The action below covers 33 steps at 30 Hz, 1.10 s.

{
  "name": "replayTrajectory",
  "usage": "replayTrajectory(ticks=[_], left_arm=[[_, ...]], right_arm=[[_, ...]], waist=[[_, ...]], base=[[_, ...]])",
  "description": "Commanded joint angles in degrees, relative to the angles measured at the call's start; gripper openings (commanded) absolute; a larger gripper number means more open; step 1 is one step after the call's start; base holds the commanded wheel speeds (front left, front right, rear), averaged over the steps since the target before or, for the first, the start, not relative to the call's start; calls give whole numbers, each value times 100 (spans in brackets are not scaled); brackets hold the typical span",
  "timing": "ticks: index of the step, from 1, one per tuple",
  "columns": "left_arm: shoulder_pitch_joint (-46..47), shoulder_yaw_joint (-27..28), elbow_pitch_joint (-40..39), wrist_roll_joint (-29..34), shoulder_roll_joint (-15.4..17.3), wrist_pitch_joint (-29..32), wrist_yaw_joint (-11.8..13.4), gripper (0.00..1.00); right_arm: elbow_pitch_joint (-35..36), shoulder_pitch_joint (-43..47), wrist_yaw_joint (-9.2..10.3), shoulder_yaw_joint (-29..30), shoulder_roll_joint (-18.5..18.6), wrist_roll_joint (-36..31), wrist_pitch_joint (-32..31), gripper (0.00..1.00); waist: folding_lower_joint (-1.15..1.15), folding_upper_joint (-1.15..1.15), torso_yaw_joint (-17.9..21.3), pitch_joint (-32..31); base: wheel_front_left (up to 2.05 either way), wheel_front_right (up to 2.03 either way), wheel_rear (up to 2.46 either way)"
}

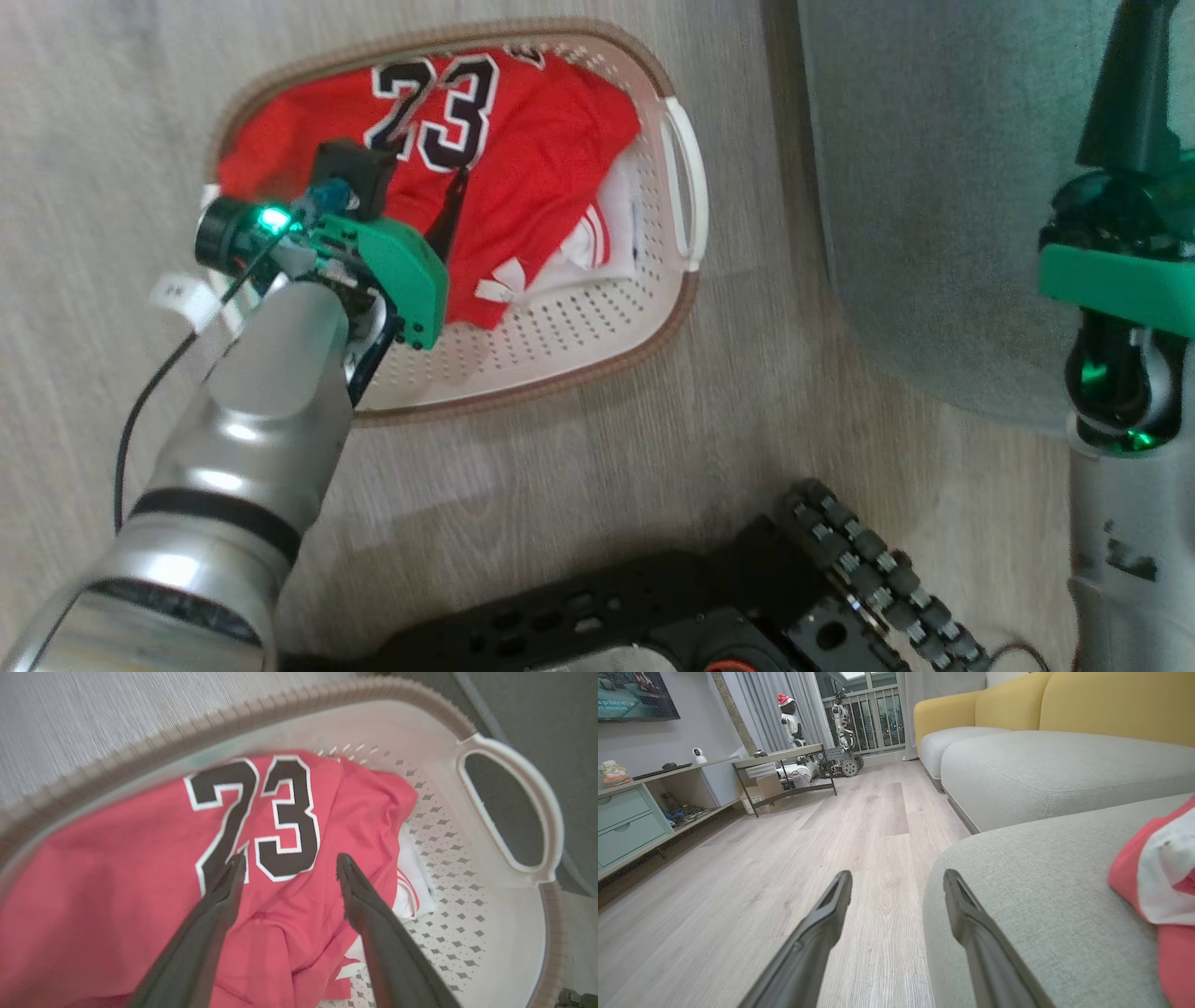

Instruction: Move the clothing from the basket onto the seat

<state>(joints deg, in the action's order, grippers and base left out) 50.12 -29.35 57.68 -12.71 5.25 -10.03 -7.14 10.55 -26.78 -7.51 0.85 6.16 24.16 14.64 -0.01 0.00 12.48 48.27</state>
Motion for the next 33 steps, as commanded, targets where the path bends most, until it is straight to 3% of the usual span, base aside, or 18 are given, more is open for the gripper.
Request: replayTrajectory(ticks=[1, 14, 27, 28, 30, 33], left_arm=[[51, 5, 40, -84, 37, 27, -33, 100], [741, -562, 1028, -527, 61, 396, -34, 100], [918, -996, 1522, -657, 219, 1409, -35, 100], [918, -1012, 1524, -679, 219, 1399, -35, 62], [916, -1058, 1510, -722, 217, 1344, -35, 0], [915, -1124, 1460, -818, 202, 1248, -35, 0]], right_arm=[[243, 34, 2, -124, -67, -45, 36, 100], [770, -208, 2, -342, -239, -283, 36, 100], [744, -200, 2, -453, -314, -253, 36, 100], [738, -203, 2, -451, -316, -249, 36, 100], [730, -211, 2, -443, -319, -248, 36, 100], [717, -224, 2, -428, -322, -261, 36, 100]], waist=[[1, 0, 157, 265], [1, 0, 483, 797], [1, 0, 723, 936], [1, 0, 721, 929], [1, 0, 715, 910], [1, 0, 690, 878]], base=[[0, 0, 0], [0, 0, 0], [0, 0, 0], [0, 0, 0], [0, 0, 0], [0, 0, 0]])
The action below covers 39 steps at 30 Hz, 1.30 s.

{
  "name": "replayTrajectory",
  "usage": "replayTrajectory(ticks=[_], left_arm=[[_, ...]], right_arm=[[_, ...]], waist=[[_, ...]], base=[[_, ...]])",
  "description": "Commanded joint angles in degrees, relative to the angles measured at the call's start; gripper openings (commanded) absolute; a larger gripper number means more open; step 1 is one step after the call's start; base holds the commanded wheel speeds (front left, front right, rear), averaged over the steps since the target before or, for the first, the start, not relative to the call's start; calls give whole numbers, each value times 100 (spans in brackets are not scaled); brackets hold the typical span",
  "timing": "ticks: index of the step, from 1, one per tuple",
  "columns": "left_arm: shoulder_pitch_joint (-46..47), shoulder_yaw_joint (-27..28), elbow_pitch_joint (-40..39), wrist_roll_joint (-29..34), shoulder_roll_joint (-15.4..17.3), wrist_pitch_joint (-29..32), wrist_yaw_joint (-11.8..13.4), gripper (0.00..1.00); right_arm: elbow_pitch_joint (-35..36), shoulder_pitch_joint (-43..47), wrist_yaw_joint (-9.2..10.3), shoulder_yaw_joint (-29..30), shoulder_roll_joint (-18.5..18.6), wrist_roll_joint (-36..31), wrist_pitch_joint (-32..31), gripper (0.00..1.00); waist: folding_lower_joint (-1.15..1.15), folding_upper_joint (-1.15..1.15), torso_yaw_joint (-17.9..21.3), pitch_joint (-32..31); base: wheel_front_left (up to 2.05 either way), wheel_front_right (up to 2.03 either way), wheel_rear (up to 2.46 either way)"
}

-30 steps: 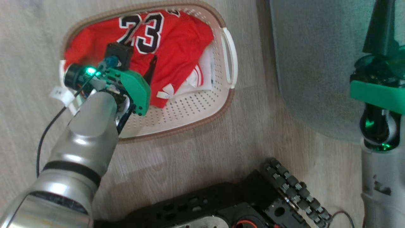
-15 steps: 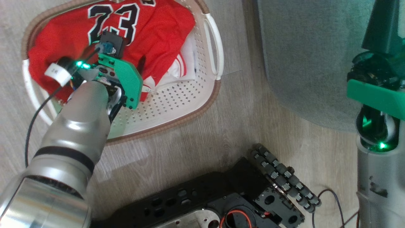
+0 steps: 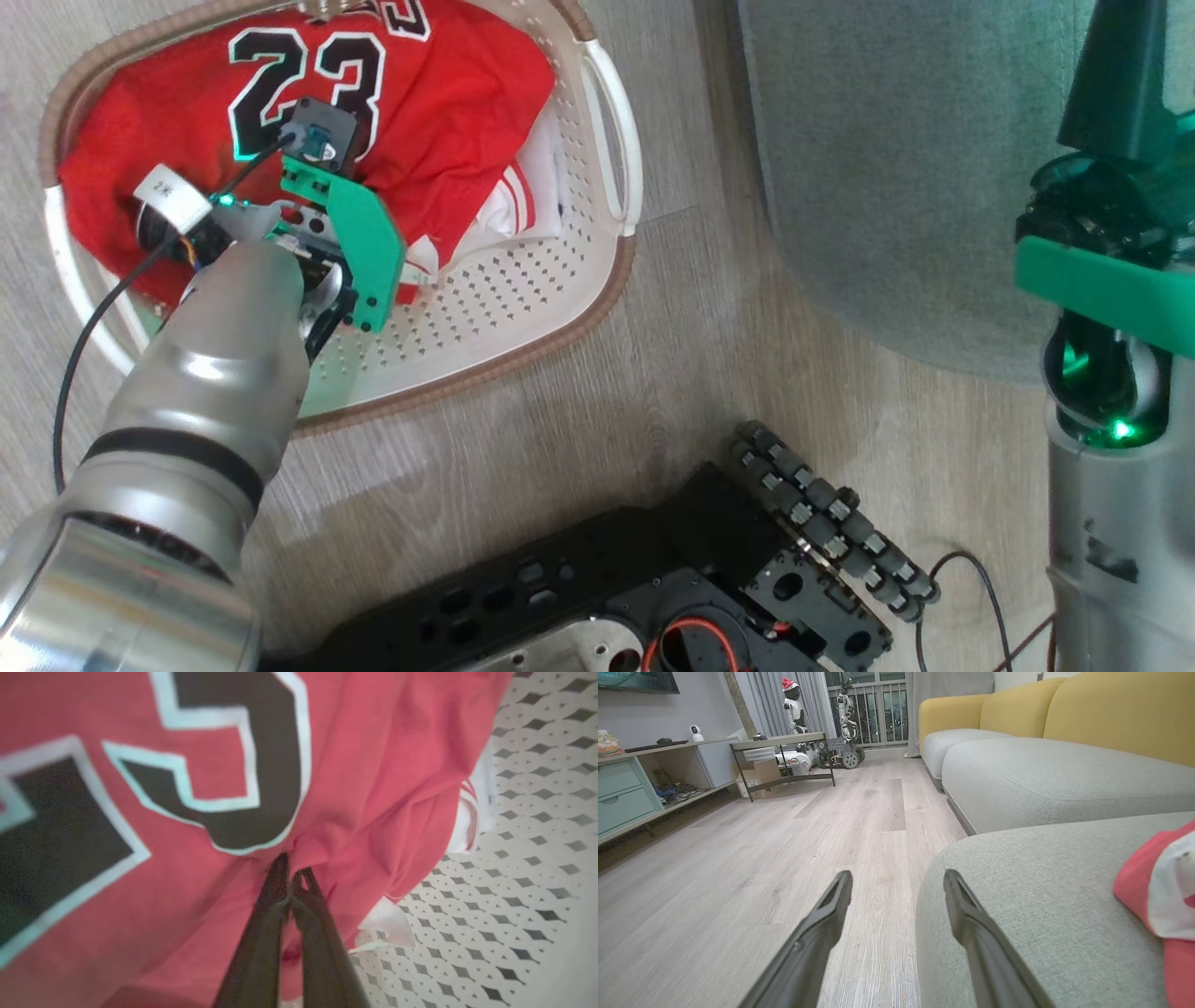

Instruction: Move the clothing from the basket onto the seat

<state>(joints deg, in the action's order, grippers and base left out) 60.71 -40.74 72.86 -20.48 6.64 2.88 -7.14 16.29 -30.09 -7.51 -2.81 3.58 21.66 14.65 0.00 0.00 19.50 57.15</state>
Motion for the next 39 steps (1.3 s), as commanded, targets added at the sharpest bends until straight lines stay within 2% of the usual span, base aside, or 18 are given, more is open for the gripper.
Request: replayTrajectory(ticks=[1, 8, 14, 32, 39], left_arm=[[-142, -11, -77, -72, 55, -71, -35, 0], [-204, -163, -199, -316, -18, -271, -35, 0], [-433, -377, -392, -606, -121, -561, -35, 0], [-1347, -1340, -1369, -1605, -327, -1558, -35, 0], [-1469, -1420, -1795, -1709, -286, -1747, -35, 0]], right_arm=[[137, 102, 2, -56, -64, -18, 35, 100], [97, 51, 2, -50, -66, -71, 35, 100], [13, 118, 2, 15, -46, -125, 35, 100], [-510, 930, 2, 173, 406, -80, 35, 100], [-714, 1393, 2, 182, 547, -56, 33, 100]], waist=[[0, 0, -26, -25], [0, 0, -152, -259], [0, 0, -313, -782], [0, 0, -914, -3066], [0, 0, -1122, -3890]], base=[[0, 0, 0], [0, 0, 0], [0, 0, 0], [0, 0, 0], [0, 0, 0]])
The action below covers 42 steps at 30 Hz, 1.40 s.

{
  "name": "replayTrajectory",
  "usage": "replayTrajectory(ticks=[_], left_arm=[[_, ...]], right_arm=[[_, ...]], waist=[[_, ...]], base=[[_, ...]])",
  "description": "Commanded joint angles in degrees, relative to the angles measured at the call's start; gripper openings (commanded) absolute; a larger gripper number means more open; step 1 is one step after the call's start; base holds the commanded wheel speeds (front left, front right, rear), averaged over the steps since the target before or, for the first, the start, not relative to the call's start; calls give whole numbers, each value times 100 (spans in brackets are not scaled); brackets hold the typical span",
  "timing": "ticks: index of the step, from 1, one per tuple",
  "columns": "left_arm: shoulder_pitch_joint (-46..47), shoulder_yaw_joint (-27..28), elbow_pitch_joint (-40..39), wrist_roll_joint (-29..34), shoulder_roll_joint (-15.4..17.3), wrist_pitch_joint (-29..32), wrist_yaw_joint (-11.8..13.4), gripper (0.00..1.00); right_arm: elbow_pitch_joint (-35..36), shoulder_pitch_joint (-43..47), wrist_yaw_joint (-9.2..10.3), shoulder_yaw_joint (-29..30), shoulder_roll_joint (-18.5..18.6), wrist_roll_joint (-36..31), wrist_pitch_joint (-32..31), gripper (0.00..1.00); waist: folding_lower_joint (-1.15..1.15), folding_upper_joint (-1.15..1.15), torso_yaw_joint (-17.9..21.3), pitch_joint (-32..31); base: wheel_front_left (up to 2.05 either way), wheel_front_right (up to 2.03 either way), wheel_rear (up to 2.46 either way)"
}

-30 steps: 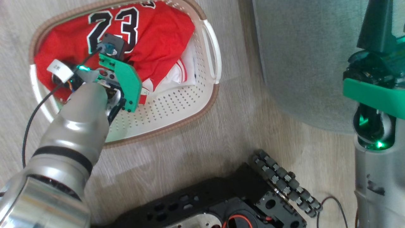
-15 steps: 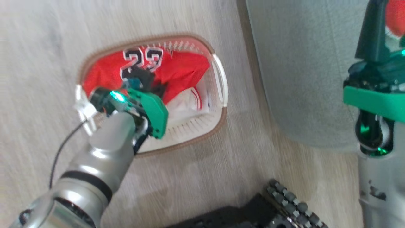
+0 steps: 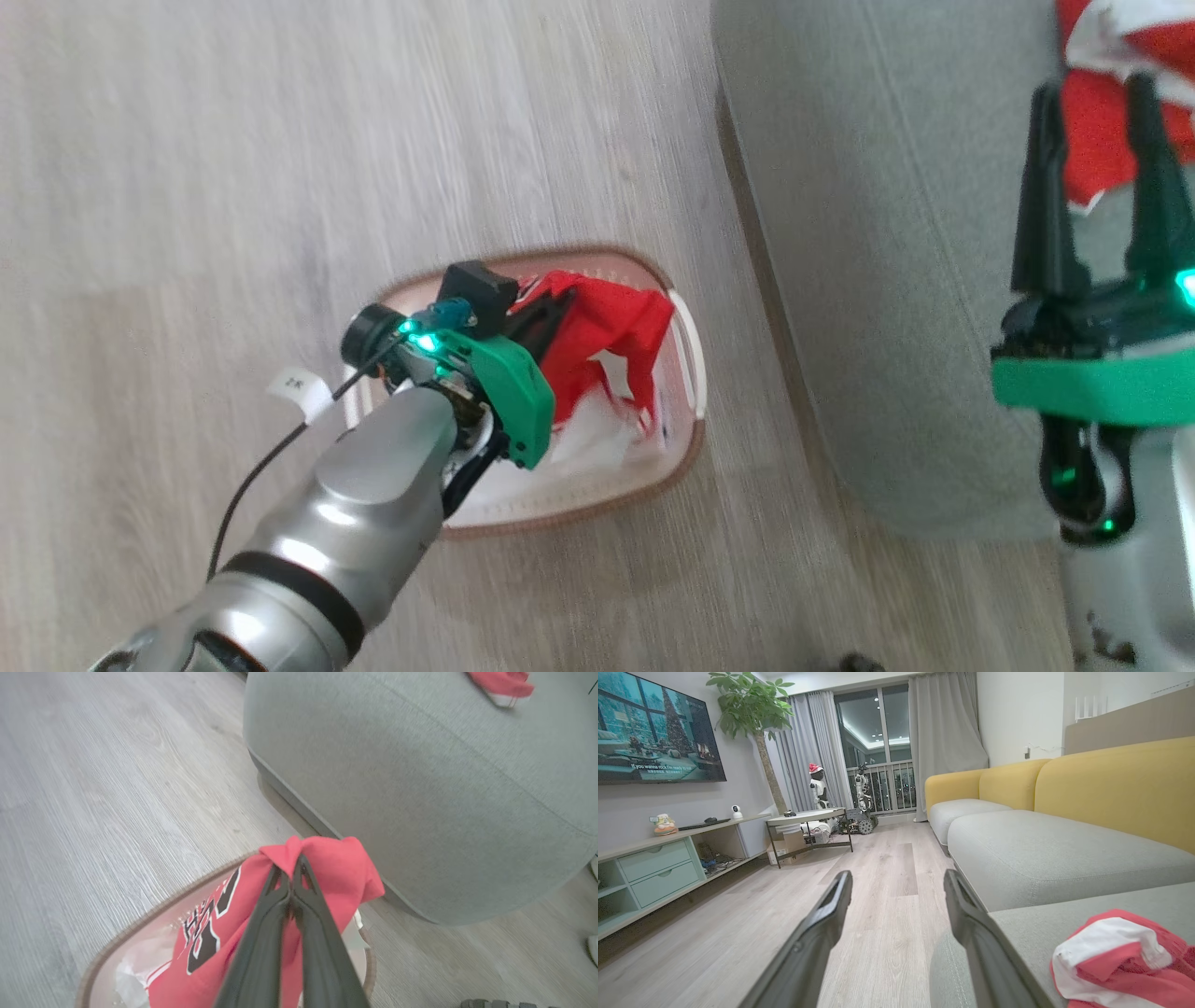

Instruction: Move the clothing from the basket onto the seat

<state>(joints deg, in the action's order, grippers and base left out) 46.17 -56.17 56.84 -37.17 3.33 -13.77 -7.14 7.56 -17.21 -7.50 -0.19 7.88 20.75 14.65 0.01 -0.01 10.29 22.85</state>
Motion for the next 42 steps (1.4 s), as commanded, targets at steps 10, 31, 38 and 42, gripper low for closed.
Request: replayTrajectory(ticks=[10, 31, 38, 42], left_arm=[[-209, 397, -1316, -17, 366, -120, 119, 0], [434, 882, -4055, -34, 1069, 657, 880, 0], [452, 912, -4546, -53, 1161, 841, 1051, 0], [428, 879, -4628, -65, 1144, 864, 1075, 0]], right_arm=[[106, 739, 1, -78, 232, 118, -69, 100], [66, 1451, 1, -673, 290, 233, -252, 100], [-22, 1426, 1, -1070, 377, 317, -319, 100], [-149, 1296, 1, -1481, 519, 382, -486, 100]], waist=[[-1, 1, -426, -1396], [-1, 1, -698, -1964], [-1, 1, -717, -1983], [-1, 1, -715, -1974]], base=[[0, 0, 0], [0, 0, 0], [0, 0, 0], [0, 0, 0]])
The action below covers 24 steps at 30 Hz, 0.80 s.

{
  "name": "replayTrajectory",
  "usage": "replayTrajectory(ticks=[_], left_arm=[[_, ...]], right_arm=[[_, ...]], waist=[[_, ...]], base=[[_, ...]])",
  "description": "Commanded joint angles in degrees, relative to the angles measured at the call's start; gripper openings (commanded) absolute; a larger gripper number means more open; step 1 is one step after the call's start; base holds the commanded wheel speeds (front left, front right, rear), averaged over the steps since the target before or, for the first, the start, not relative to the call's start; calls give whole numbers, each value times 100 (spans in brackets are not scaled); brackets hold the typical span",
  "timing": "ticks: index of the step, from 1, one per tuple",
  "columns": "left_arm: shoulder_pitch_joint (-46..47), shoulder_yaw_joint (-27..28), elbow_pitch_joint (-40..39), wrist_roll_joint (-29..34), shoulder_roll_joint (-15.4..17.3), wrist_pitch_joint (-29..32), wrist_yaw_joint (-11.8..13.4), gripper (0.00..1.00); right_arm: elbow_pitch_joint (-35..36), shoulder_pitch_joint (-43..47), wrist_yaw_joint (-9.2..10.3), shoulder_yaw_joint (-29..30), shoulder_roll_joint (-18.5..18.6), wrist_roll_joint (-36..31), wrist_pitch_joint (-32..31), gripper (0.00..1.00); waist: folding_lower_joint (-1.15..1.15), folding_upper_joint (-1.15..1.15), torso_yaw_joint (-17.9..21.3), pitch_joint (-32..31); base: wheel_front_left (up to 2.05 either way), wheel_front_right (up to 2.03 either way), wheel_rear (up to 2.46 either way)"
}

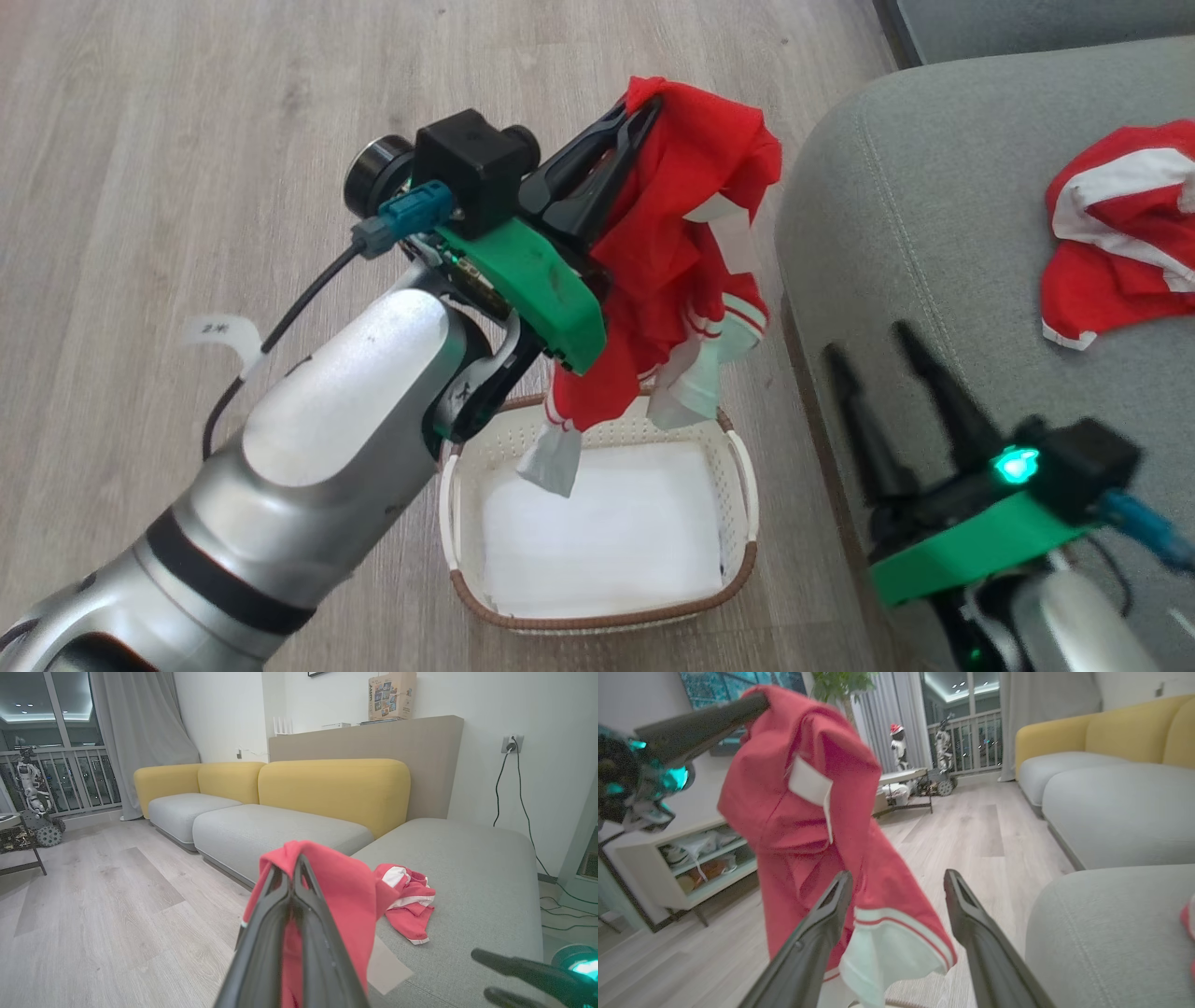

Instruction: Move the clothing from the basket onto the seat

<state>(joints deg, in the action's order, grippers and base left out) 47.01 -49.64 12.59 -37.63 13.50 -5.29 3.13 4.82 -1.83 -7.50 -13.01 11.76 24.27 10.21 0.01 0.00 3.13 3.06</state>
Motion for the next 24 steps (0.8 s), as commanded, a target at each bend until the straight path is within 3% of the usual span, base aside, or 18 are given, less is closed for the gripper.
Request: replayTrajectory(ticks=[1, 11, 24], left_arm=[[345, 215, -216, -19, 122, 21, 48, 0], [415, 80, -311, -75, -62, 72, -18, 0], [442, -144, -288, -189, -383, 81, -179, 0]], right_arm=[[67, -297, 1, -302, 158, 62, -89, 100], [-973, -1229, 1, -1271, 343, 160, -396, 100], [-2706, -2321, 1, -2240, 223, 328, -377, 100]], waist=[[-1, 0, 0, 5], [-1, 0, -235, -41], [-1, 0, -768, -155]], base=[[0, 0, 0], [0, 0, 0], [0, 0, 0]])
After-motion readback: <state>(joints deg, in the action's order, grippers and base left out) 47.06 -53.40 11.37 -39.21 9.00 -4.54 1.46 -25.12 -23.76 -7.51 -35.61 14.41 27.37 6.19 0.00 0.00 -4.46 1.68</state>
